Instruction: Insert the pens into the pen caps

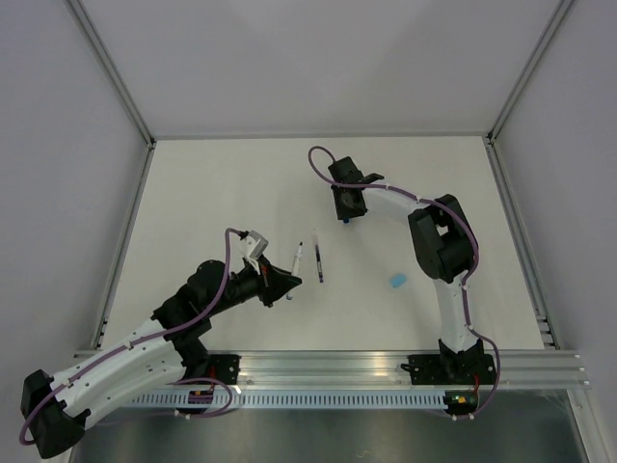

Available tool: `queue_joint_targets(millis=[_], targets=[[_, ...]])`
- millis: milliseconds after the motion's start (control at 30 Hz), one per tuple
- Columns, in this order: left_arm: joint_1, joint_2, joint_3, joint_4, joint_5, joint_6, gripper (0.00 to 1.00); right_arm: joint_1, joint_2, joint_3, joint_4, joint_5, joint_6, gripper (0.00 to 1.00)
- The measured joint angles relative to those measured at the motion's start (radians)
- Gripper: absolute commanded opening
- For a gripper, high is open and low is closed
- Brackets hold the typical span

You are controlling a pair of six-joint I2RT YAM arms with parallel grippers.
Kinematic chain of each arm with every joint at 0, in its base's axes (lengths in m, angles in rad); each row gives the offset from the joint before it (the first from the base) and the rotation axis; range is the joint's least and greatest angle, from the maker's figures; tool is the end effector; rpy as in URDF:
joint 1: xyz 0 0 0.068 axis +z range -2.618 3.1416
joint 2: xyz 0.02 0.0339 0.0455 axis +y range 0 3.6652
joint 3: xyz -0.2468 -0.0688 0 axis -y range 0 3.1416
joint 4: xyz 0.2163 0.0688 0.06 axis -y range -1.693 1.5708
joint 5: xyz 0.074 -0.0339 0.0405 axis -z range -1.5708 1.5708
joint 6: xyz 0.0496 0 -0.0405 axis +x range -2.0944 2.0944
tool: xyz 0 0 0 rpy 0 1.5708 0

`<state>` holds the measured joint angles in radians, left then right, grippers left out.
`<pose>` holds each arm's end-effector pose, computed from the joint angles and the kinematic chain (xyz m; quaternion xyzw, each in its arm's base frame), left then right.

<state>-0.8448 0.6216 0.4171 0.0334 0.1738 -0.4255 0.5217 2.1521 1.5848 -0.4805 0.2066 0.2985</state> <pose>0.1027 -0.1286 0.2511 0.2133 0.7337 -0.4341 0.4771 0.3791 0.2062 0.1480 -0.0805 0.9578 0.0112 0.2755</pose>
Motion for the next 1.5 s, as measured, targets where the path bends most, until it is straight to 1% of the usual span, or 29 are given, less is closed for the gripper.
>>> queue_joint_targets(millis=[133, 267, 367, 400, 433, 467, 667, 733, 800, 900, 1000, 1067, 1167, 1200, 1267, 1333, 1500], targets=[[0.000, 0.000, 0.000, -0.002, -0.014, 0.000, 0.02, 0.000, 0.000, 0.000, -0.001, -0.008, -0.002, 0.35], [0.000, -0.001, 0.000, -0.002, -0.027, 0.000, 0.02, 0.001, 0.003, 0.004, -0.005, -0.008, -0.010, 0.28], [0.000, -0.005, 0.000, -0.003, -0.041, 0.000, 0.02, 0.003, 0.003, 0.005, -0.006, -0.007, -0.016, 0.18], [0.000, -0.007, 0.000, -0.003, -0.042, 0.000, 0.02, 0.003, 0.003, 0.005, -0.006, -0.006, -0.019, 0.11], [0.000, -0.008, 0.000, -0.003, -0.043, 0.000, 0.02, 0.003, 0.003, 0.005, -0.006, -0.006, -0.023, 0.07], [0.000, -0.008, 0.000, -0.003, -0.043, 0.000, 0.02, 0.003, 0.003, 0.005, -0.006, -0.006, -0.026, 0.01], [0.000, 0.005, 0.000, -0.002, -0.040, 0.000, 0.02, 0.003, -0.013, -0.008, -0.016, -0.023, -0.039, 0.00], [0.000, 0.020, 0.000, -0.002, -0.040, 0.000, 0.02, 0.003, -0.045, -0.037, -0.020, -0.032, -0.040, 0.00], [0.000, 0.031, 0.000, -0.002, -0.036, 0.000, 0.02, 0.003, -0.116, -0.088, -0.022, -0.052, -0.037, 0.00], [0.000, 0.034, 0.000, 0.000, -0.030, -0.002, 0.02, 0.006, -0.265, -0.167, -0.002, -0.099, -0.026, 0.00], [0.000, 0.045, -0.001, 0.013, -0.013, -0.009, 0.02, 0.024, -0.443, -0.240, 0.060, -0.141, 0.000, 0.00], [0.000, 0.058, -0.006, 0.037, 0.006, -0.021, 0.02, 0.049, -0.573, -0.307, 0.141, -0.192, 0.027, 0.00], [0.000, 0.087, -0.027, 0.104, 0.059, -0.058, 0.02, 0.094, -0.768, -0.465, 0.326, -0.279, 0.093, 0.00], [0.000, 0.097, -0.033, 0.126, 0.080, -0.072, 0.02, 0.117, -0.840, -0.534, 0.414, -0.315, 0.126, 0.00], [0.000, 0.112, -0.041, 0.174, 0.131, -0.103, 0.02, 0.153, -0.941, -0.629, 0.531, -0.361, 0.180, 0.00], [0.000, 0.113, -0.043, 0.222, 0.180, -0.131, 0.02, 0.198, -1.014, -0.694, 0.641, -0.393, 0.233, 0.00], [0.000, 0.075, -0.042, 0.309, 0.239, -0.174, 0.02, 0.286, -1.074, -0.754, 0.821, -0.431, 0.315, 0.00]])
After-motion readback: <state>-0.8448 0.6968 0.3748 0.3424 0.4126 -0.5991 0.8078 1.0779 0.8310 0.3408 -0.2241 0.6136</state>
